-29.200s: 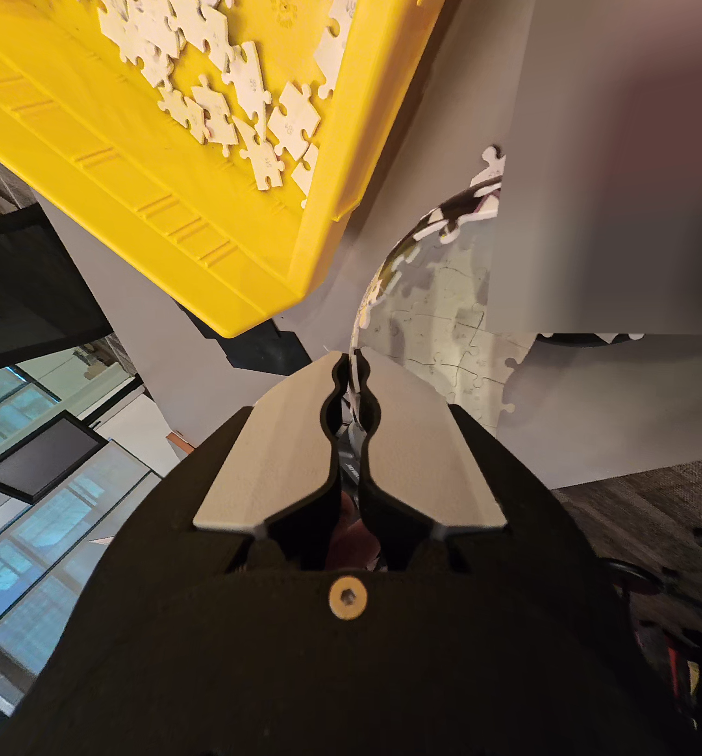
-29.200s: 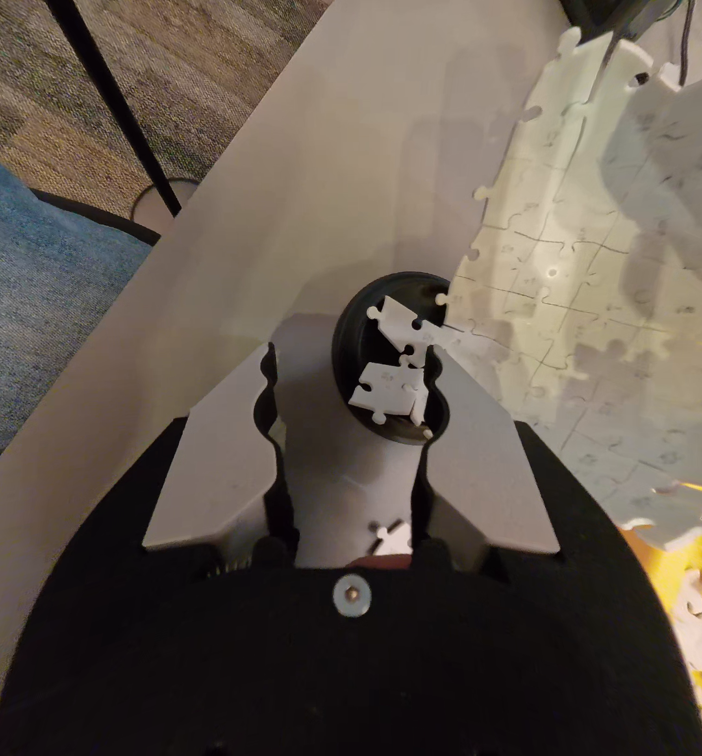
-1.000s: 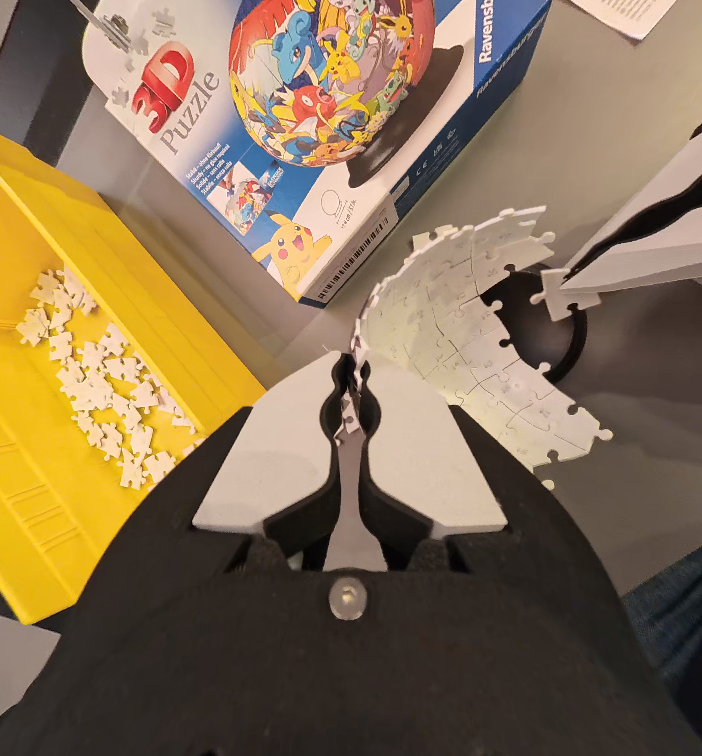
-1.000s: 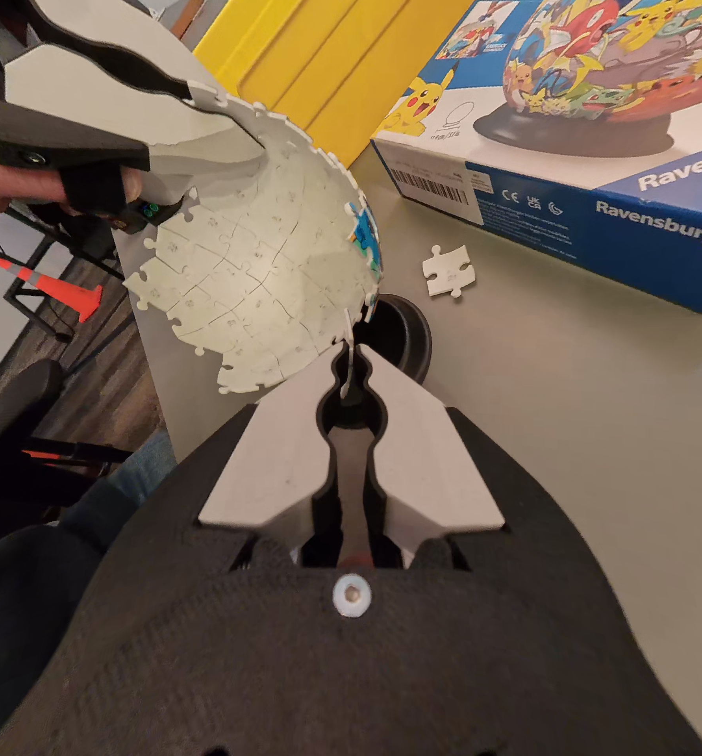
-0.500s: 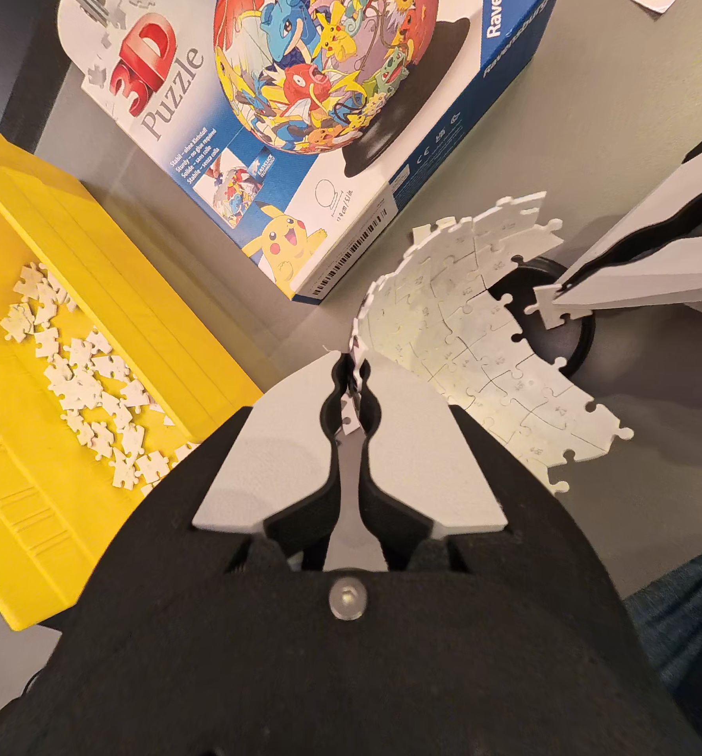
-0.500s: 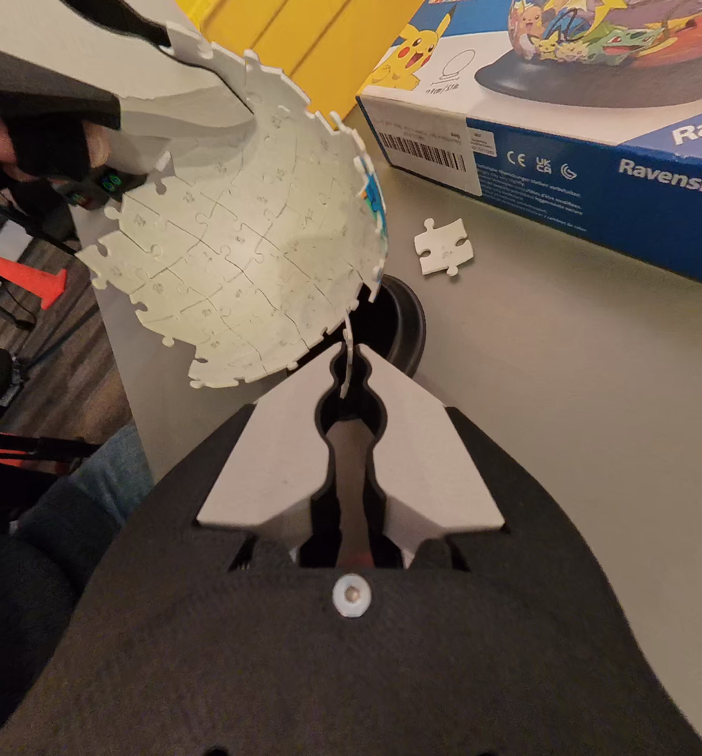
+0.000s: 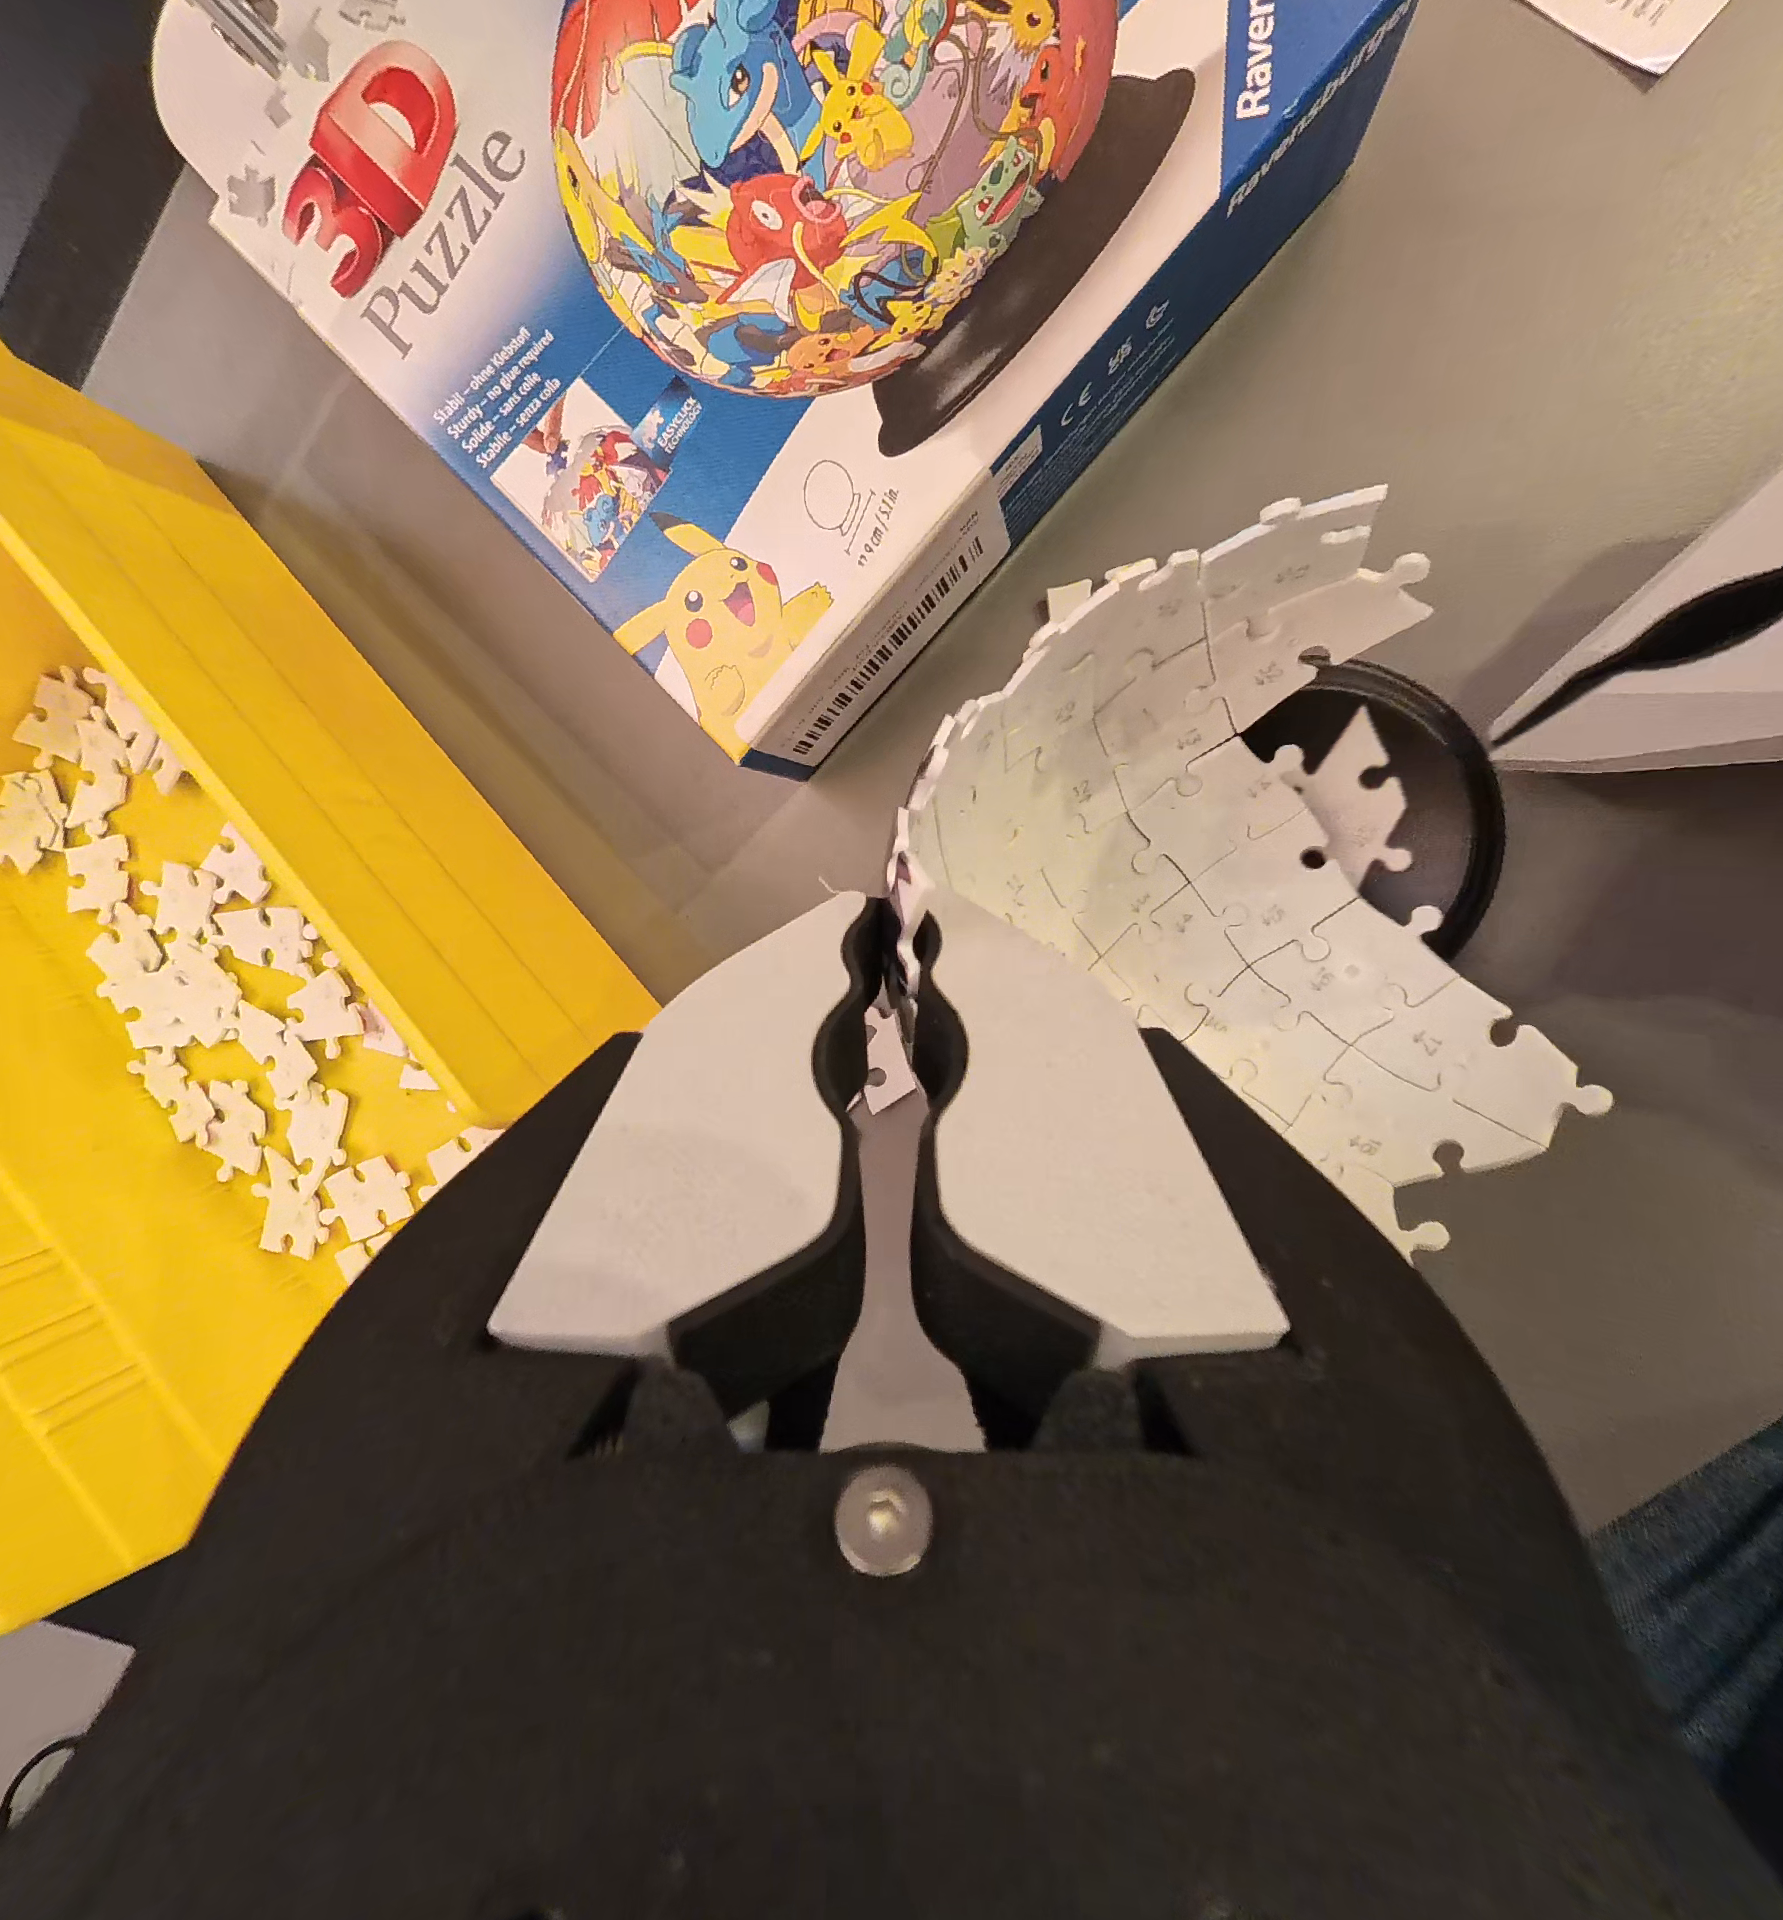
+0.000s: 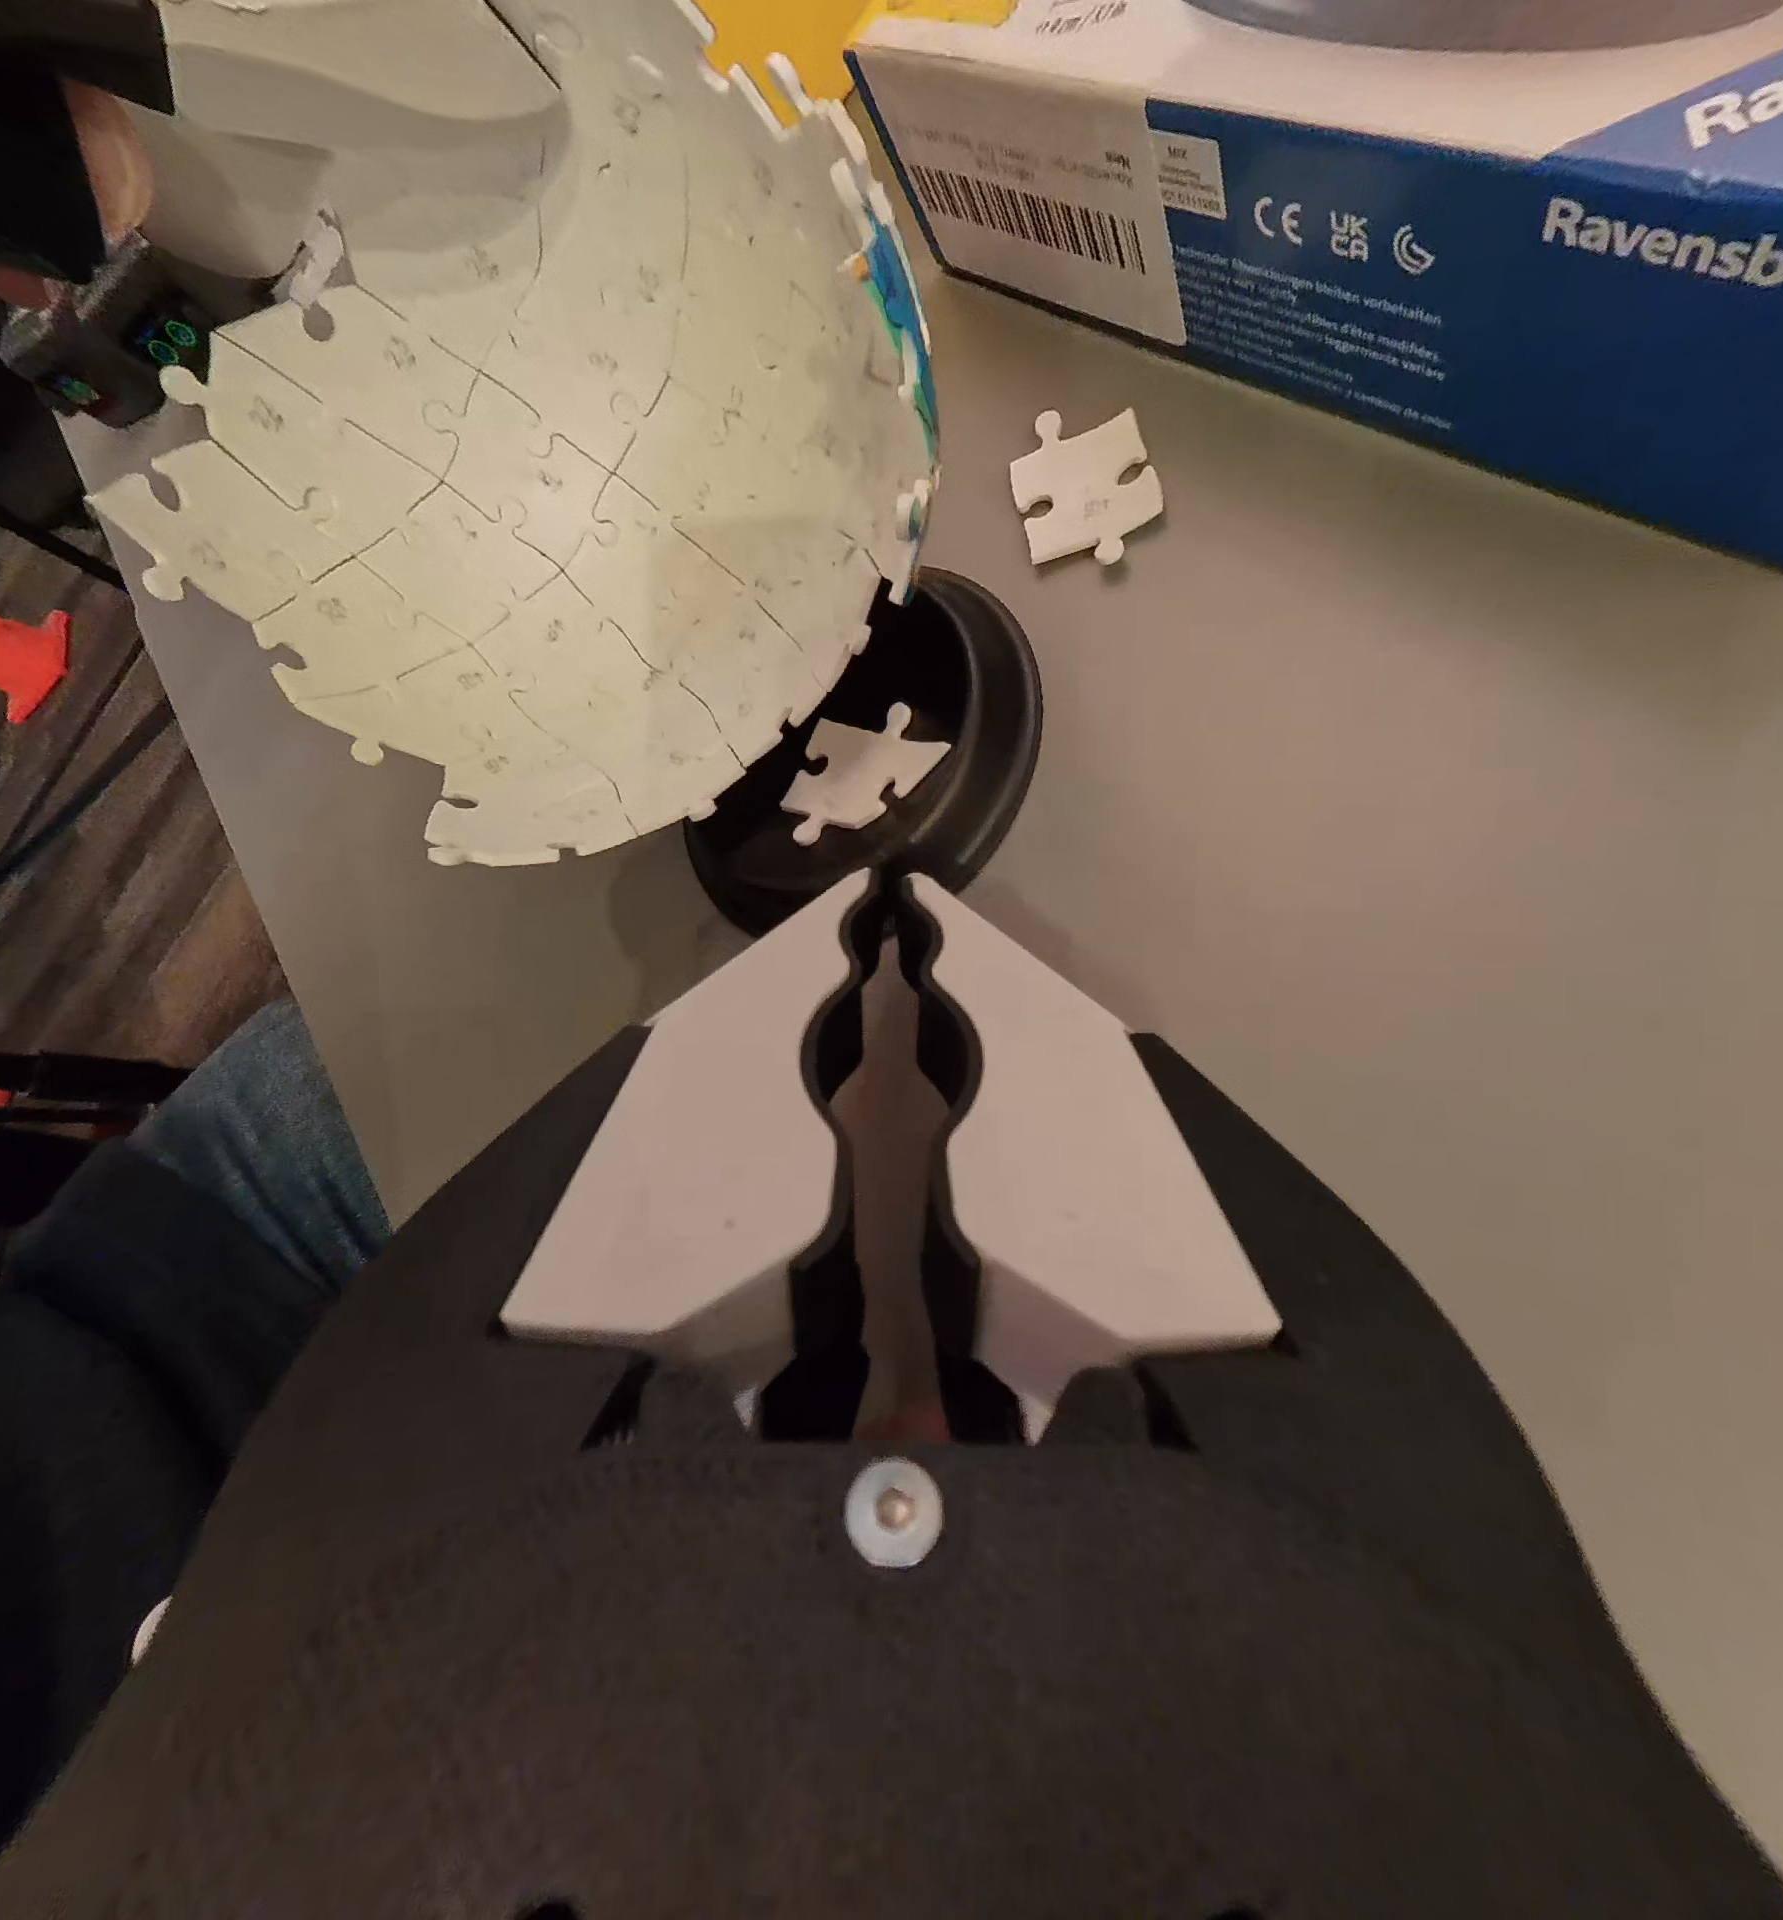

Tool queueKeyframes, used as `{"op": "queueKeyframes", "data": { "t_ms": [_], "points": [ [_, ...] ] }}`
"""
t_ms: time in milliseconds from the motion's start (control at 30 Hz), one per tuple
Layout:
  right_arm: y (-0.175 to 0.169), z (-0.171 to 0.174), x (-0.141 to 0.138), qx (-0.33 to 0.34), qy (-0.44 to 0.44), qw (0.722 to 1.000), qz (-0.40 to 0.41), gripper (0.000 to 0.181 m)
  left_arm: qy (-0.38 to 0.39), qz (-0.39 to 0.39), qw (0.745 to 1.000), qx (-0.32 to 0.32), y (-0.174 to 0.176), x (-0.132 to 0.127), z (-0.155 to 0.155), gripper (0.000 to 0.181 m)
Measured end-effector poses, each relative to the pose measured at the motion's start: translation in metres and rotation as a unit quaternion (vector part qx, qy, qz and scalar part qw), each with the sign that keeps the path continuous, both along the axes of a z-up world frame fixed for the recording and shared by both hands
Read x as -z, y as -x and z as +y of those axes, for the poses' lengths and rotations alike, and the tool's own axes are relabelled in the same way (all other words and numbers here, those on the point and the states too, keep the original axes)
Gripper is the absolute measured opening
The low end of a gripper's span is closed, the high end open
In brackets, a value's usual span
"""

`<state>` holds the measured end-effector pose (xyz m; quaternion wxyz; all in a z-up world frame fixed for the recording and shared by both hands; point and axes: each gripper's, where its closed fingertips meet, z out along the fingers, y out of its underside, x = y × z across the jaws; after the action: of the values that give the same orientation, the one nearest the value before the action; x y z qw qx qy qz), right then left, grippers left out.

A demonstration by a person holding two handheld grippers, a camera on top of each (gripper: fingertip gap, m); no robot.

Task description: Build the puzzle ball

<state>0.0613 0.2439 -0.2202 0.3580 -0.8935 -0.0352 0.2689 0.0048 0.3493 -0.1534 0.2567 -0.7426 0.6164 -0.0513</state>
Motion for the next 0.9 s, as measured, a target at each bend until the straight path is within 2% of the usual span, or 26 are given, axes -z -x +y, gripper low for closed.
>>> {"op": "queueKeyframes", "data": {
  "t_ms": [100,167,333,400,500,700,900],
  "points": [
    [0.001,0.001,-0.011,-0.030,-0.025,0.999,-0.011,0.013,0.000,0.001,1.000,-0.002,0.002,0.001,0.001,0.003],
    [0.001,0.001,-0.011,-0.074,-0.045,0.994,-0.061,0.019,-0.001,0.000,1.000,-0.003,0.003,0.001,0.001,0.003],
    [0.012,0.011,-0.016,-0.180,-0.127,0.963,-0.153,0.036,-0.004,0.002,1.000,-0.007,0.006,-0.002,0.003,0.003],
    [0.016,0.013,-0.009,-0.222,-0.136,0.952,-0.160,0.045,-0.004,0.003,1.000,-0.012,0.009,-0.001,0.005,0.003],
    [0.021,0.012,0.002,-0.273,-0.146,0.933,-0.184,0.049,-0.001,0.000,1.000,-0.018,0.012,0.000,0.006,0.003],
    [0.027,0.014,0.006,-0.320,-0.132,0.919,-0.190,0.050,0.000,0.001,1.000,-0.021,0.015,0.001,0.008,0.003],
    [0.030,0.008,0.008,-0.364,-0.120,0.902,-0.197,0.033,0.001,-0.001,1.000,-0.025,0.017,0.002,0.010,0.003]
  ]
}}
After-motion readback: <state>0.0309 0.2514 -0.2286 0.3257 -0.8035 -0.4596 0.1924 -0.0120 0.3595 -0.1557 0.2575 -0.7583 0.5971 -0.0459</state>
